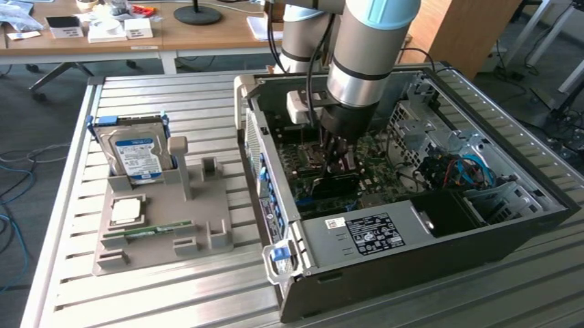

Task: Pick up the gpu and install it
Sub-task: 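Press down on the gpu until it lock into place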

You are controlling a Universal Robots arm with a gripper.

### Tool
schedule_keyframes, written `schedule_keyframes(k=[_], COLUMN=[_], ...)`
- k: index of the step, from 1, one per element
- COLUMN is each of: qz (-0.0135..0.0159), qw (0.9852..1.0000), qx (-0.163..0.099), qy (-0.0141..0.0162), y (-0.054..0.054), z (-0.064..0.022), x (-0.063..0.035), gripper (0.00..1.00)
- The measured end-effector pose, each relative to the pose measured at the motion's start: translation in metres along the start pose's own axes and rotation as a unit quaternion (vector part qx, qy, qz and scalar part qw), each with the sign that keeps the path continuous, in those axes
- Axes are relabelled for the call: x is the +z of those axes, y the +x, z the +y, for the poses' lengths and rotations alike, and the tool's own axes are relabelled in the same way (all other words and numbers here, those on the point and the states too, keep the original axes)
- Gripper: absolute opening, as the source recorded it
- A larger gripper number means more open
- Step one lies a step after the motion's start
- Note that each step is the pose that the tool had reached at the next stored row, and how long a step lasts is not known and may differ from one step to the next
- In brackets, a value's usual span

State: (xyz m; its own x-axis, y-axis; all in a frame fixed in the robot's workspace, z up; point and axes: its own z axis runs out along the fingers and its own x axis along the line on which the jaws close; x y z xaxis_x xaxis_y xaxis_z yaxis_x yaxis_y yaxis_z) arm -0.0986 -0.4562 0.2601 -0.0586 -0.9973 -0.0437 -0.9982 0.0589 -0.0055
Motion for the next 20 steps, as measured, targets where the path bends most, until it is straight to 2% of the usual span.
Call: schedule_keyframes(k=[20], qz=[-0.0005], qw=[1.0], qx=[0.0], qy=[0.0002], y=[-0.0001], z=[0.0], x=[-0.0001], gripper=[0.11])
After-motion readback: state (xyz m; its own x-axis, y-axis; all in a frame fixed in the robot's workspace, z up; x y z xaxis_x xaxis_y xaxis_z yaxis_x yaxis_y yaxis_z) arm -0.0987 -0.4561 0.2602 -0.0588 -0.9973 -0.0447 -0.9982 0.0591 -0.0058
